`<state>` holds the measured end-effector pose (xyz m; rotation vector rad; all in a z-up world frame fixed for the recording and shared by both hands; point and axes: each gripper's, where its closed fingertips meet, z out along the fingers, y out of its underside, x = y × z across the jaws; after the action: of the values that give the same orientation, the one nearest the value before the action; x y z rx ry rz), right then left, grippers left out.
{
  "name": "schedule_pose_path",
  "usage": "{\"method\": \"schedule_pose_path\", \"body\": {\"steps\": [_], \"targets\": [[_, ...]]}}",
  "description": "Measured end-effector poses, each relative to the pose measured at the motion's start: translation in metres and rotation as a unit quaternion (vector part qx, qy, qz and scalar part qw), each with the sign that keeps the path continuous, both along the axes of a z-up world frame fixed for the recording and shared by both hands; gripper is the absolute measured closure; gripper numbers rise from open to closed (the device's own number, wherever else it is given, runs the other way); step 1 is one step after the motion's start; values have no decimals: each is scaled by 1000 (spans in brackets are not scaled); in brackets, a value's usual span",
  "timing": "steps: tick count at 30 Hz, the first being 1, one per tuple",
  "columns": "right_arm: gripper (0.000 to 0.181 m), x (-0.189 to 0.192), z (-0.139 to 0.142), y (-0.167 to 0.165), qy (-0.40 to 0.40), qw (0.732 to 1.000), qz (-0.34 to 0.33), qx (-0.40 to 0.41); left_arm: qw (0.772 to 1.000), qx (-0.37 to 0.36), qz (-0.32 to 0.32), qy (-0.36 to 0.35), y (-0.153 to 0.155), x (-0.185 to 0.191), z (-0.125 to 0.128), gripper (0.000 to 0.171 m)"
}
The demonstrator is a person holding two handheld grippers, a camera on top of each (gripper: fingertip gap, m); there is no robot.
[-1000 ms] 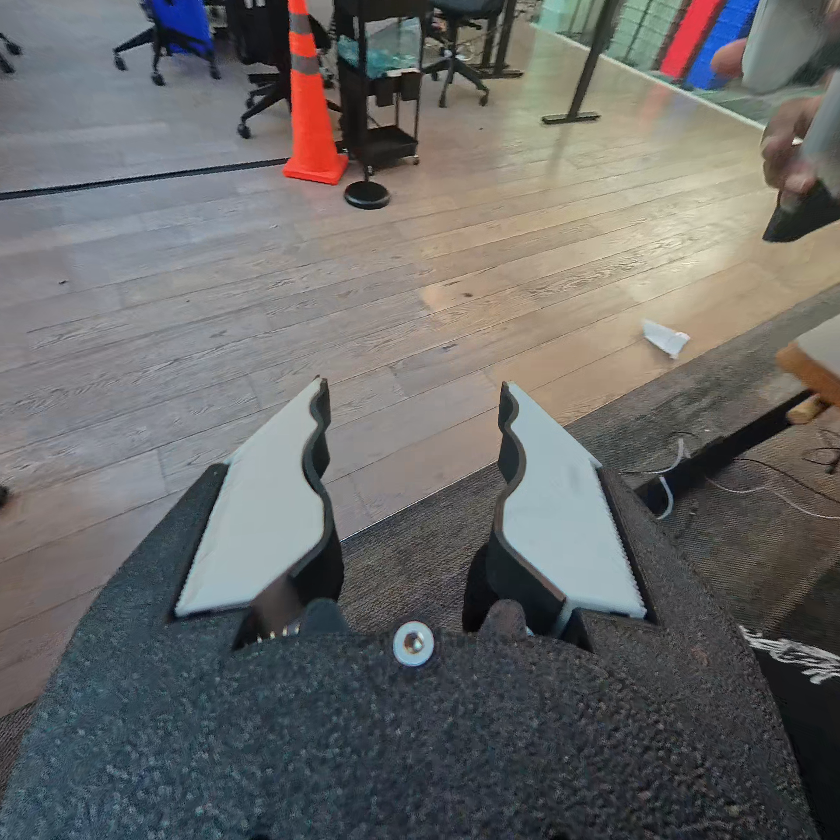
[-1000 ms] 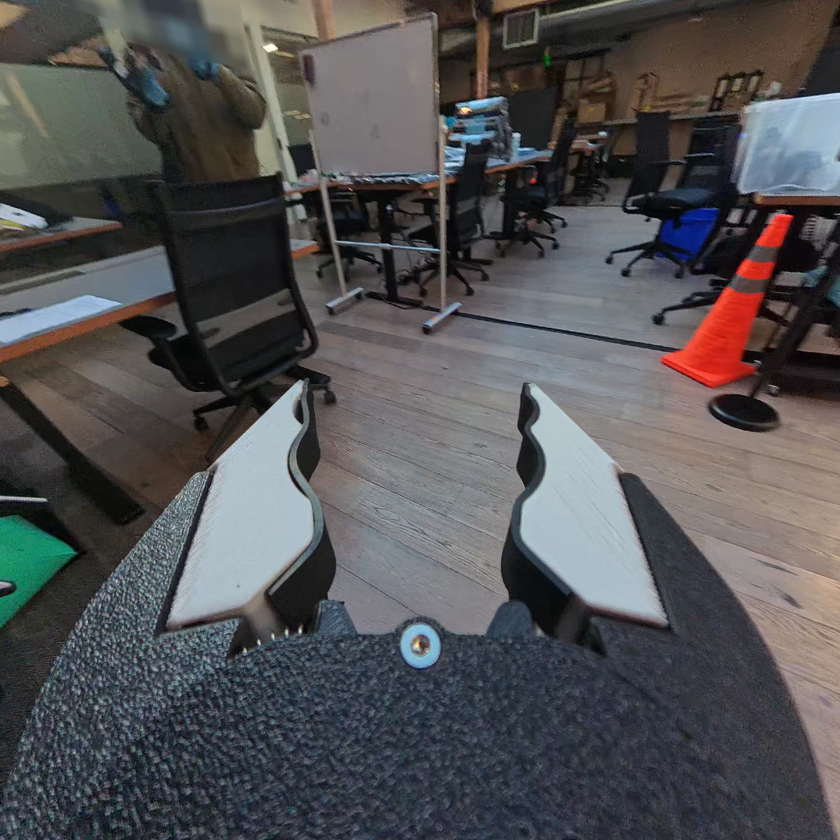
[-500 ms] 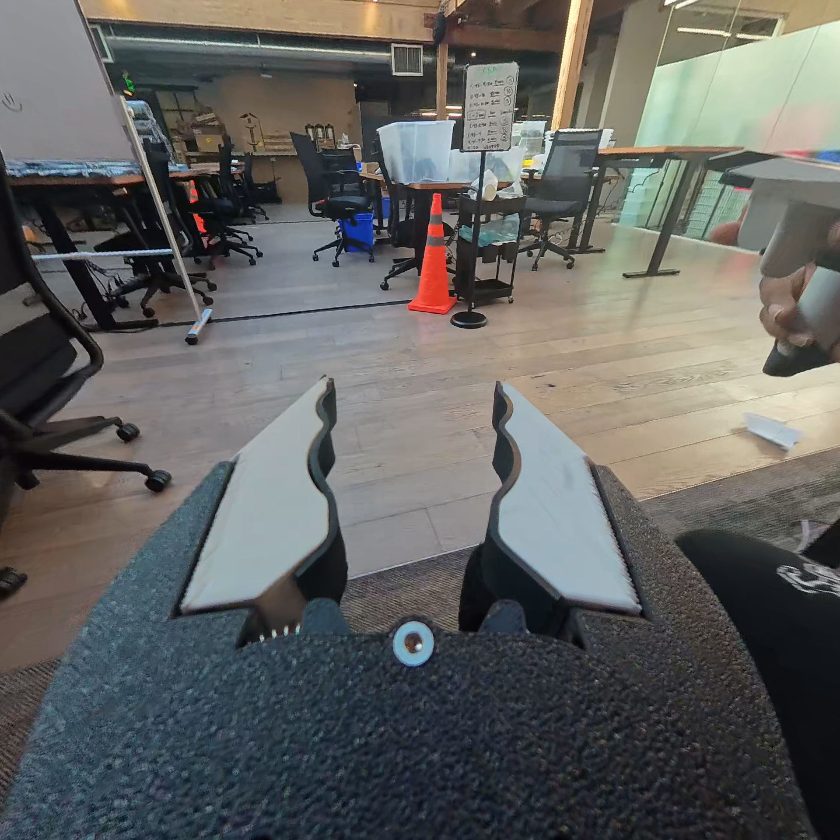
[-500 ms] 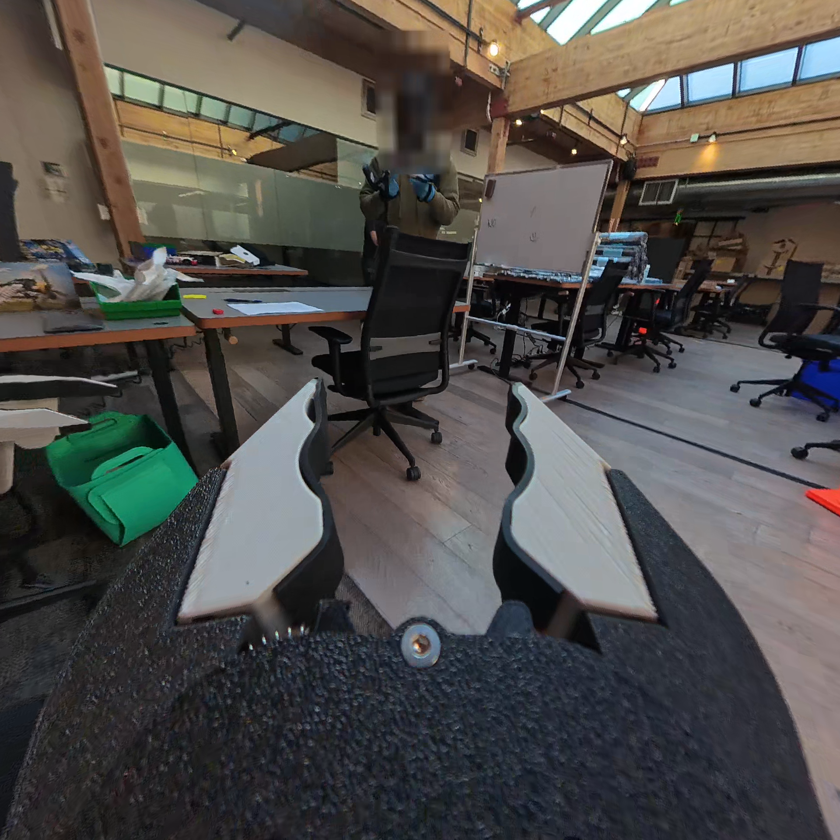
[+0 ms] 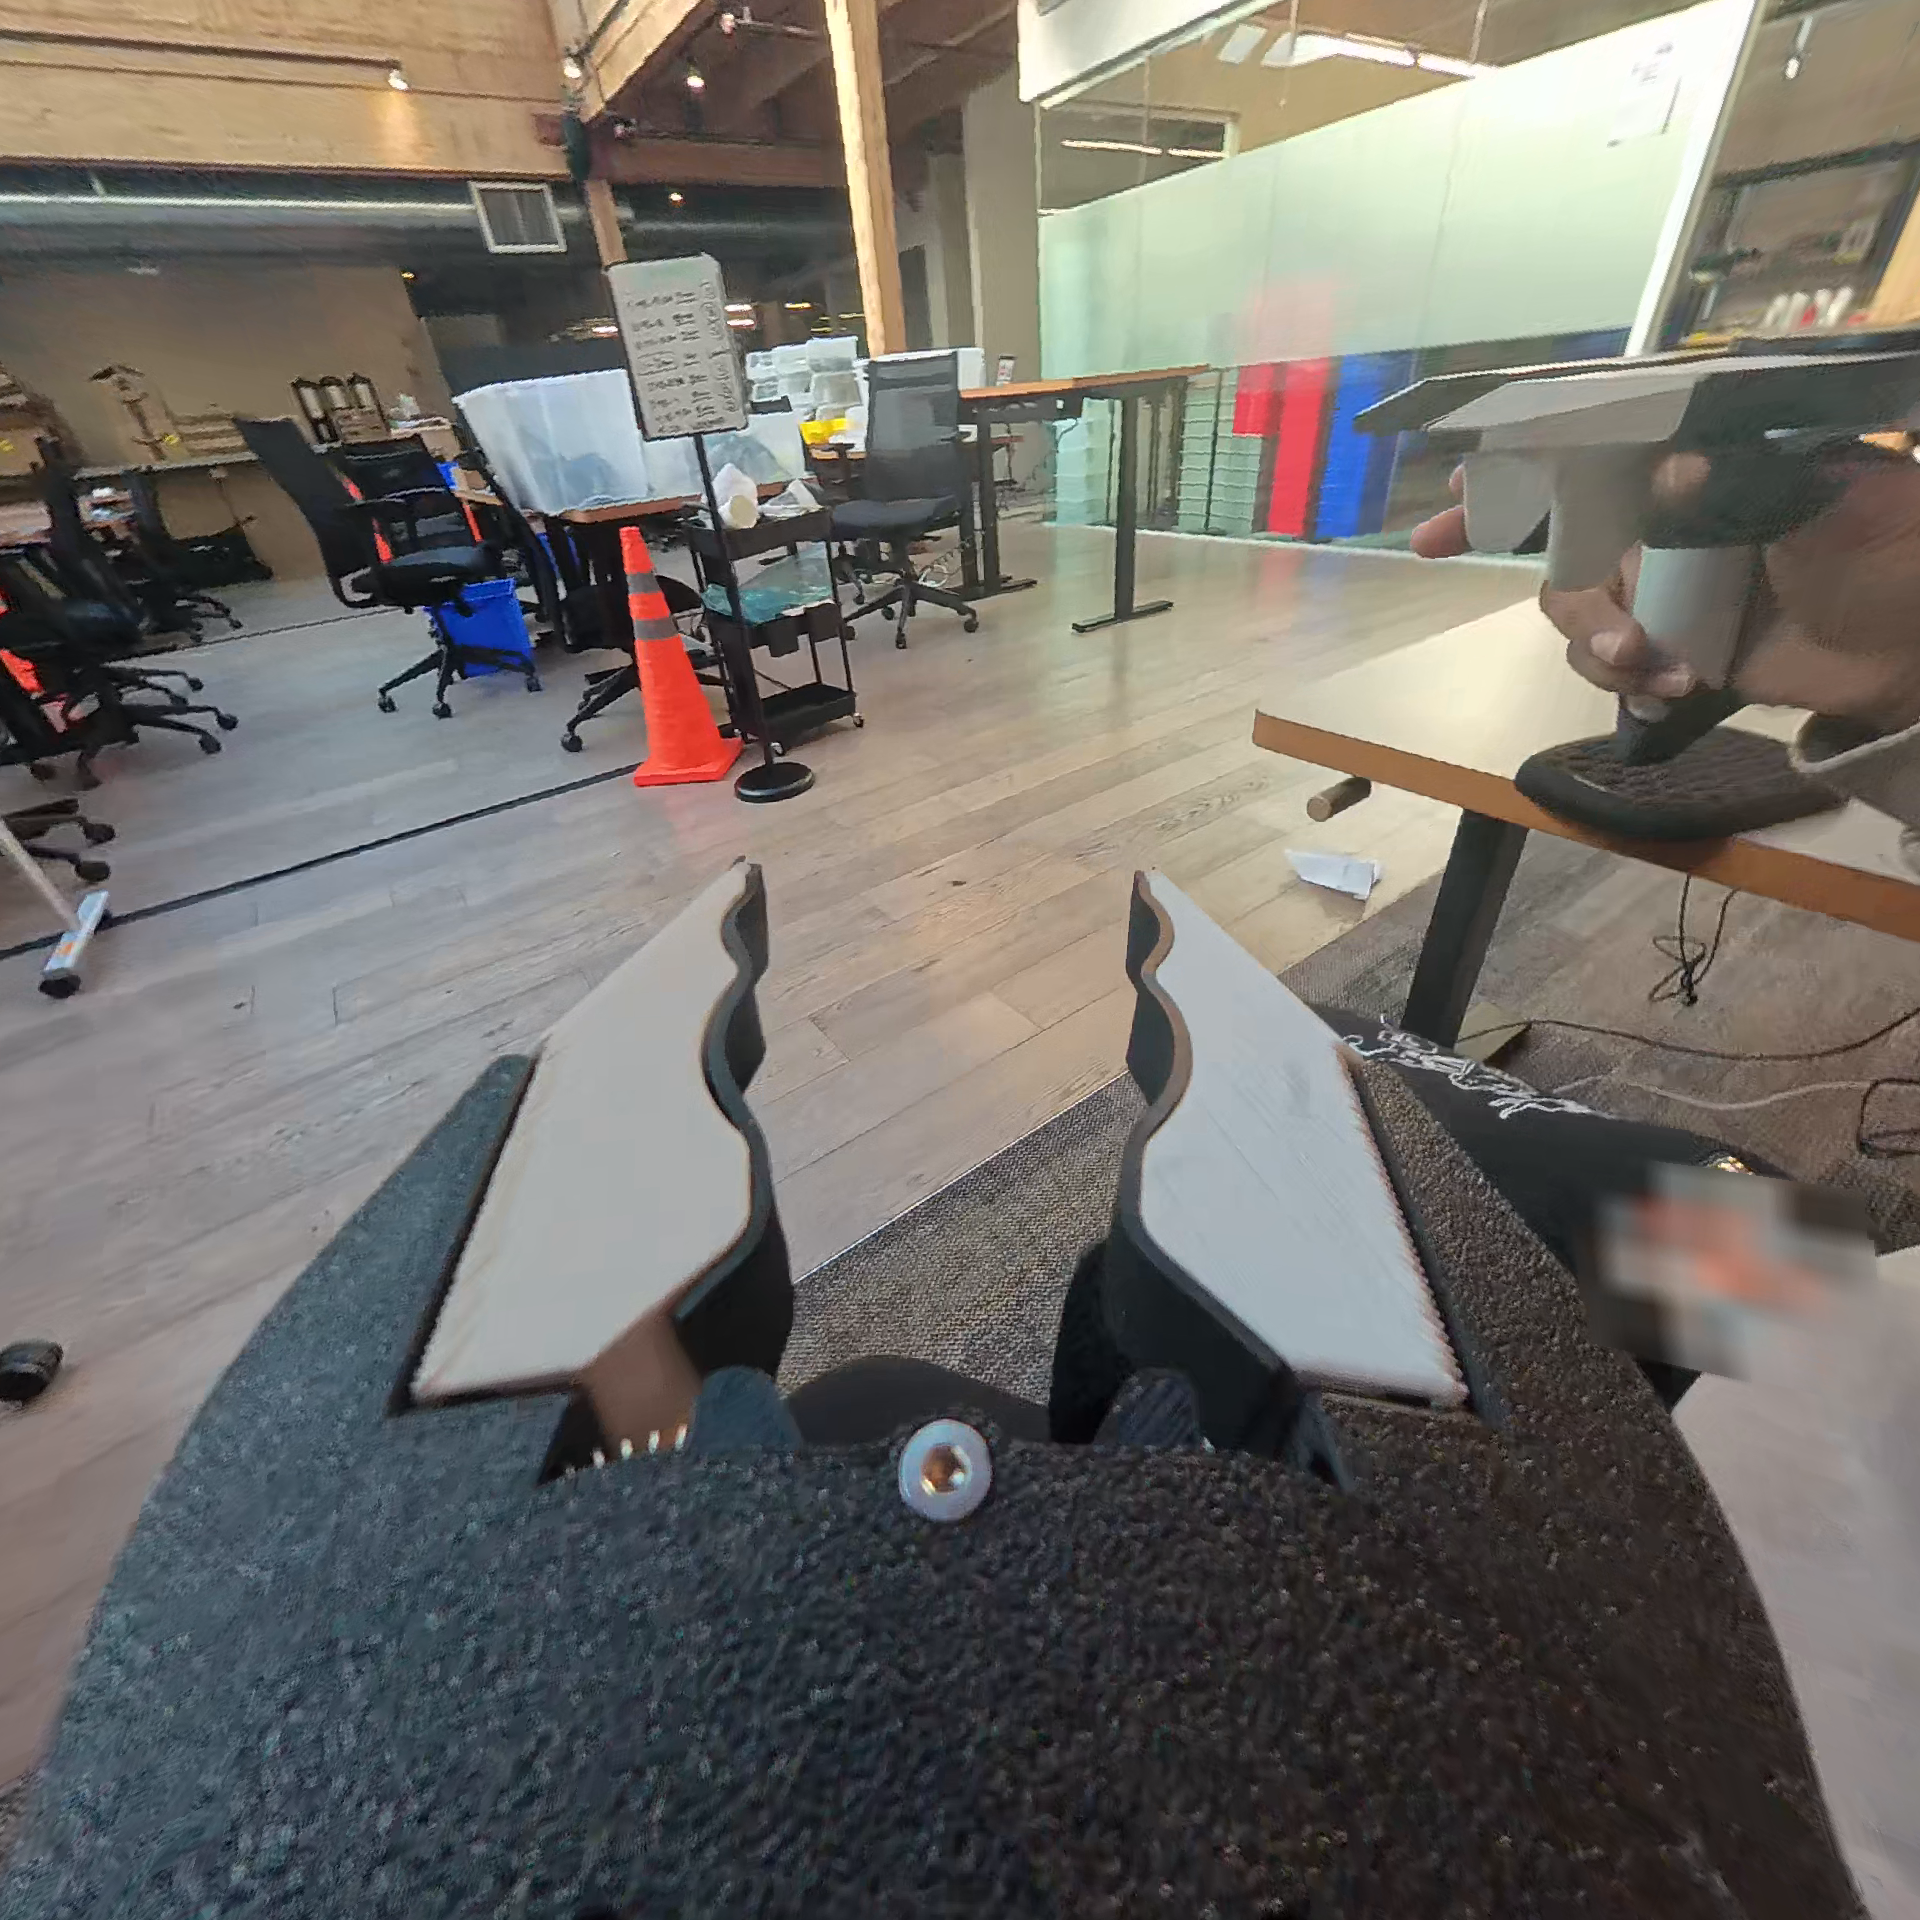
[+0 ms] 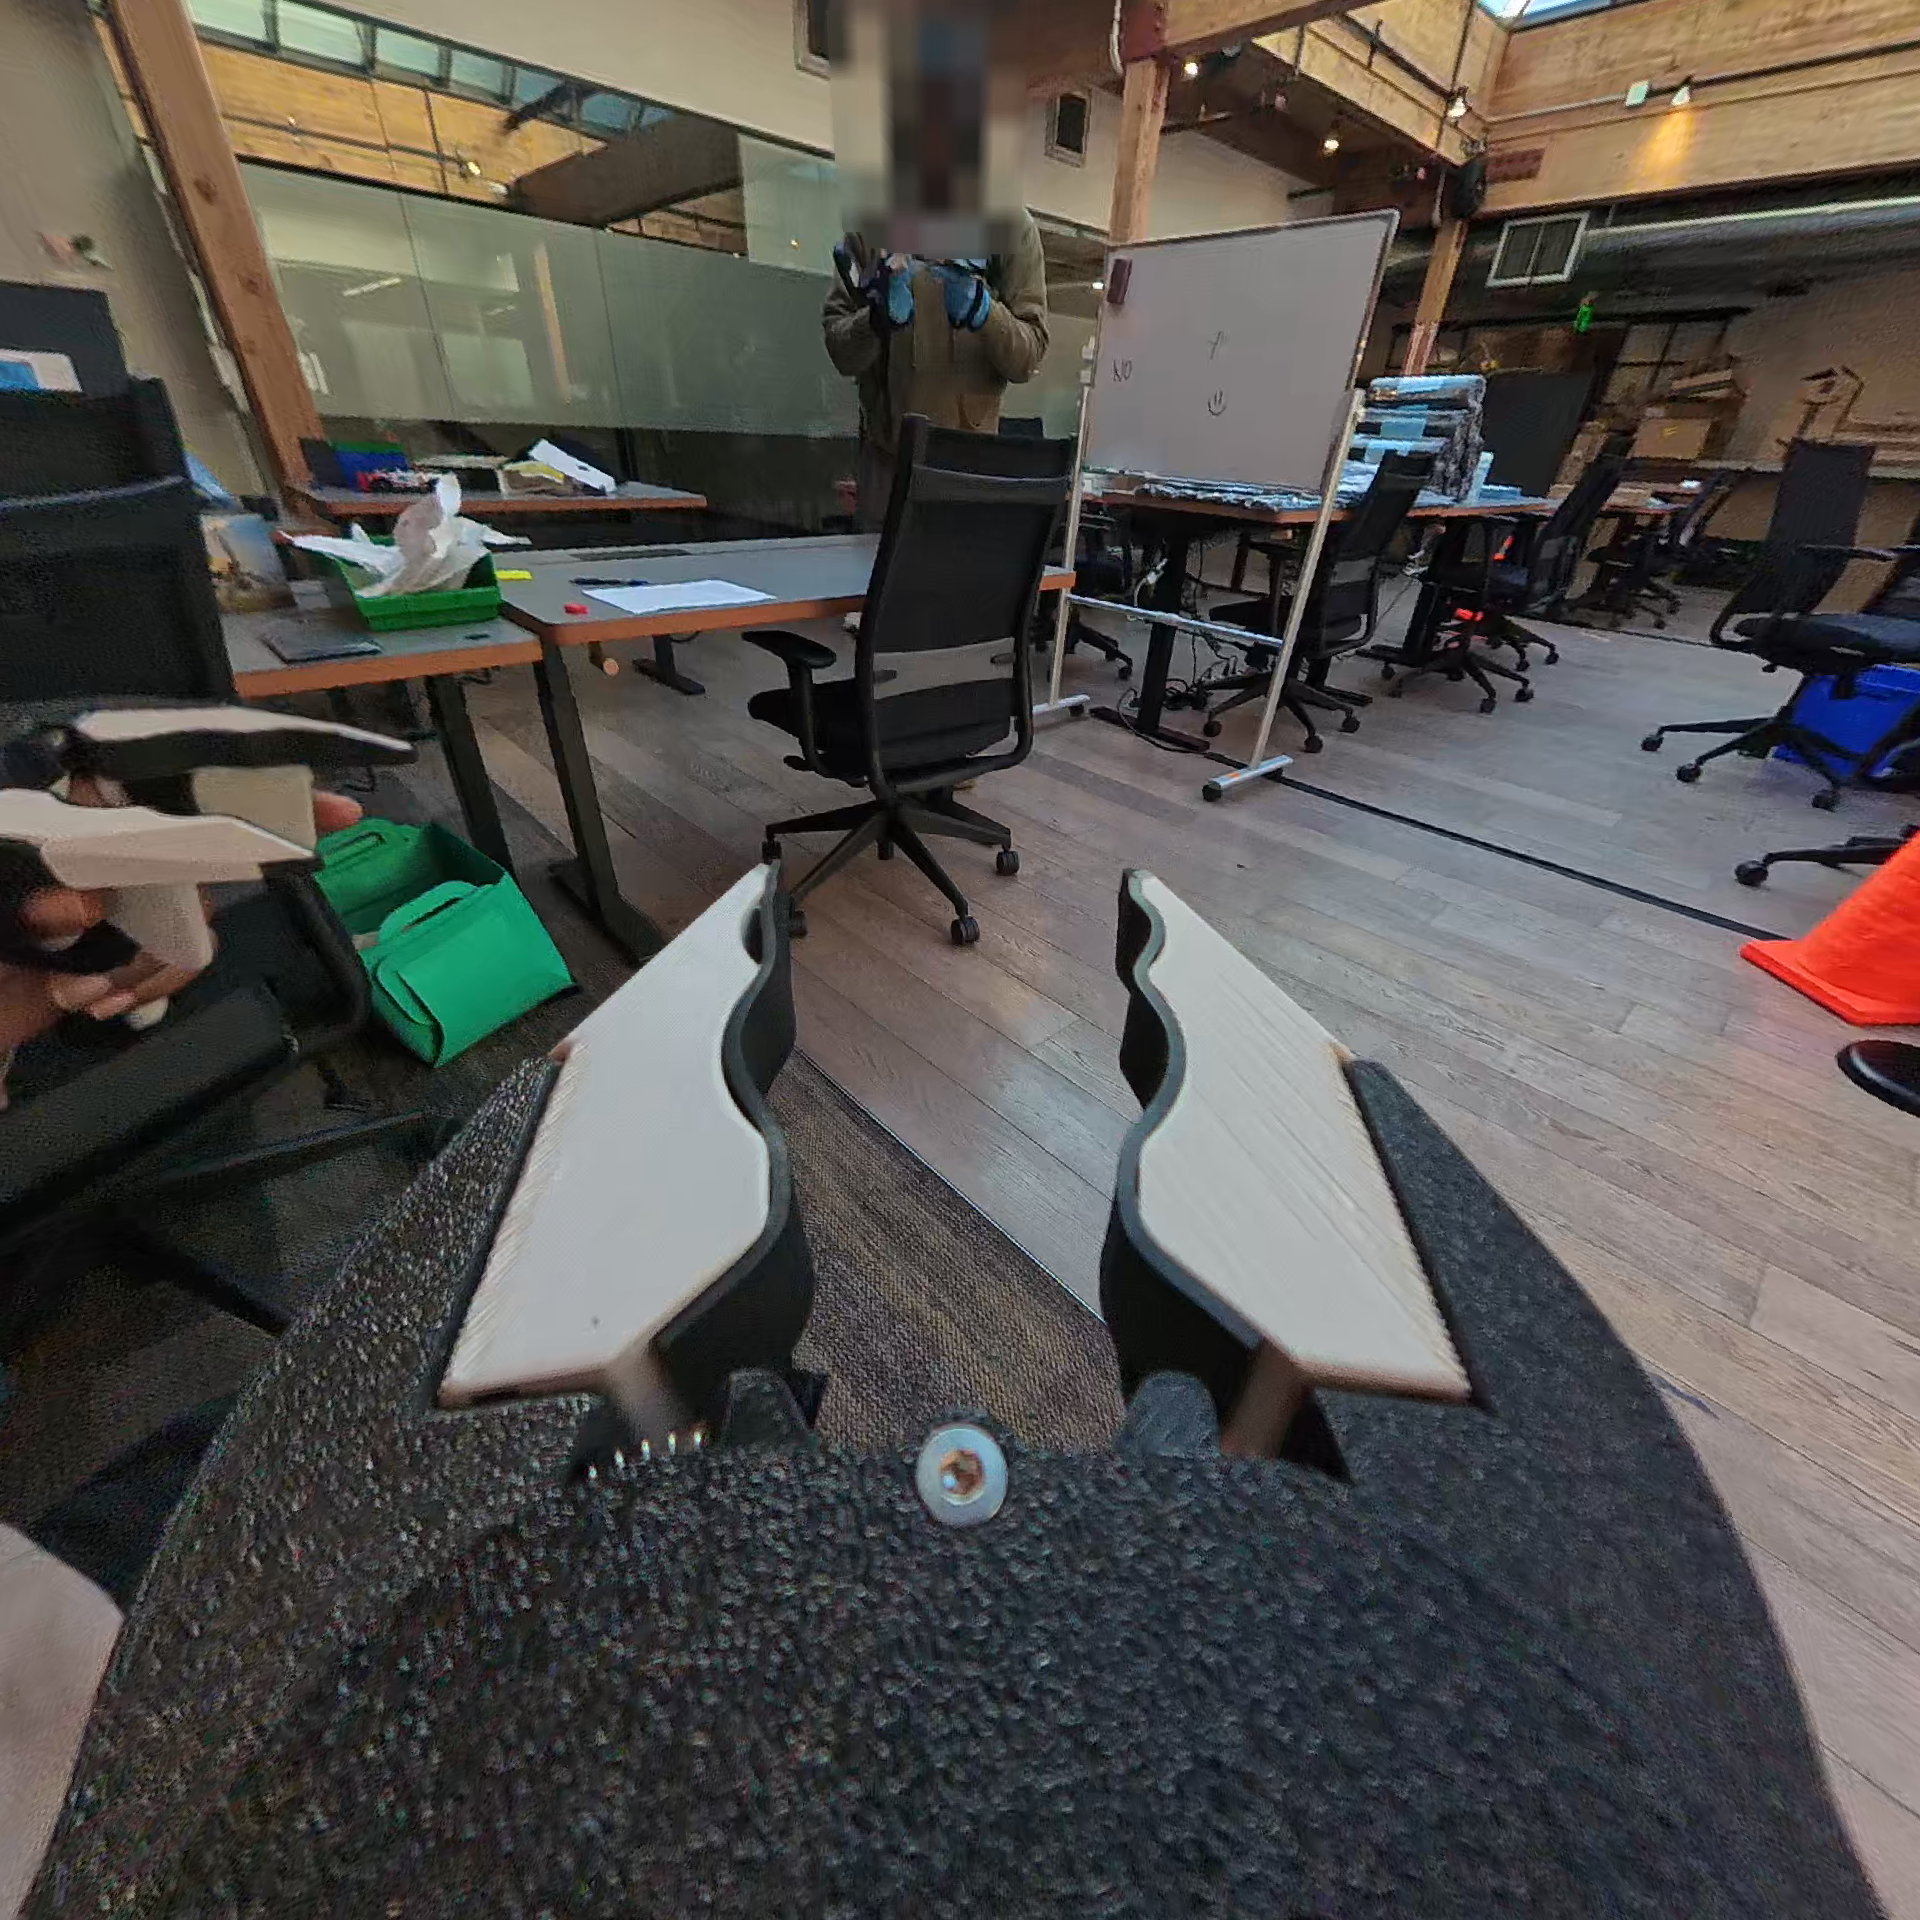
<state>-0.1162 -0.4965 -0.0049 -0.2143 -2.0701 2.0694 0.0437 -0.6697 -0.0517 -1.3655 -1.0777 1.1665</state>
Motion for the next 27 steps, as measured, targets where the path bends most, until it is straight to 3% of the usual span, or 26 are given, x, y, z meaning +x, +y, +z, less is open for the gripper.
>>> {"method": "schedule_pose_path", "body": {"steps": [6,12,18,21,23,27], "targets": [[127,-19,-34,81,9,995,-92,30,996,-19,-85,-6,50,-74,3,102],[107,-61,-61,143,-6,979,-202,24,989,17,-147,-16,93,-157,-13,101],[106,-98,-96,113,-23,982,-187,-10,981,38,-183,-53,113,-260,-70,102],[106,-97,-122,102,-19,987,-161,-4,980,21,-182,-78,120,-321,-95,102],[106,-89,-125,105,-23,987,-160,2,983,8,-176,-61,131,-346,-82,101],[101,-76,-104,135,-26,976,-214,13,980,-7,-198,-35,169,-364,-46,101]]}}
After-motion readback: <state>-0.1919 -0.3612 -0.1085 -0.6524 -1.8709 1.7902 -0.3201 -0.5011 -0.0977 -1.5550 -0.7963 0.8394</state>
